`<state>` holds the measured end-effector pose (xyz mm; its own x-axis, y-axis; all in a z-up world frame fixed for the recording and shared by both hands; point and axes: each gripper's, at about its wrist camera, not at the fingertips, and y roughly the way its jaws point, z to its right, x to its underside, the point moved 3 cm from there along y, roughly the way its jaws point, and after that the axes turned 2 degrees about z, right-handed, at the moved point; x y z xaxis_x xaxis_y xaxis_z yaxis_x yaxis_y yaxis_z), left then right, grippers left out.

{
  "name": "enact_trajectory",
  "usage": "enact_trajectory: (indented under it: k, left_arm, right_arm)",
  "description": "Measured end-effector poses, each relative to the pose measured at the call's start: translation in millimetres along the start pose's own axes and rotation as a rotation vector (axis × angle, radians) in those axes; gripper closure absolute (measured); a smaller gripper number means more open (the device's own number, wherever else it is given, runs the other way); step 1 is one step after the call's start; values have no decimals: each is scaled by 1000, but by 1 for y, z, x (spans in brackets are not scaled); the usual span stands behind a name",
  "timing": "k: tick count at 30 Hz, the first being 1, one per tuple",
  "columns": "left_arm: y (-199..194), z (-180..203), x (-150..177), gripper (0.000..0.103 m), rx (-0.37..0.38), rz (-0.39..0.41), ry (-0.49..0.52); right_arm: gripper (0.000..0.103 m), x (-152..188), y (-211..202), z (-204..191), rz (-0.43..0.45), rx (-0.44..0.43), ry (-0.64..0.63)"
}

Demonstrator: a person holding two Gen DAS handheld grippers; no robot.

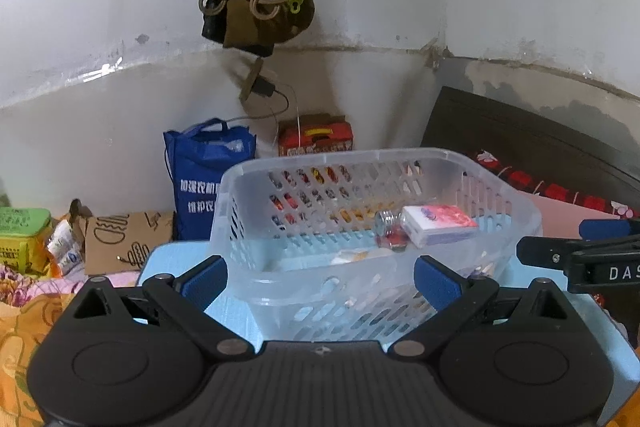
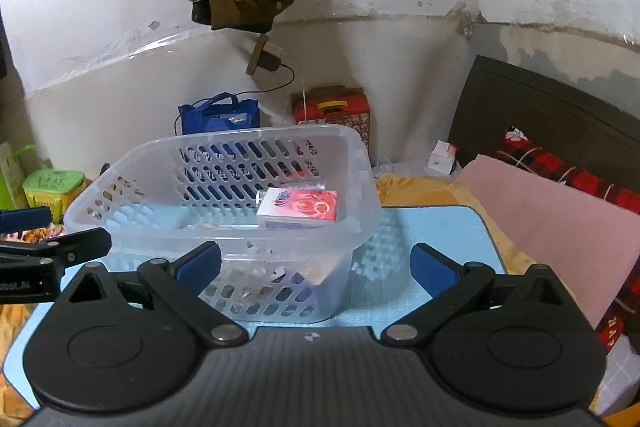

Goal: Organize objects

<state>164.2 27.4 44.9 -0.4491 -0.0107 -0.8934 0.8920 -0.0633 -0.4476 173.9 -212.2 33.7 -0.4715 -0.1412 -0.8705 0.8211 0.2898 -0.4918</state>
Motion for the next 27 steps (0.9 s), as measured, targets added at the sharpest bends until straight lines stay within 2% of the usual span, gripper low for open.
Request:
enact_trajectory:
  k: [5, 27]
  left_arm:
    - [1, -4, 4, 2, 5, -8, -7]
    - [1, -12, 7, 2, 22, -7, -32]
  right_arm:
    - [0, 2, -4, -8, 10, 26, -49]
    - [0, -2, -6, -19, 33, 37, -75]
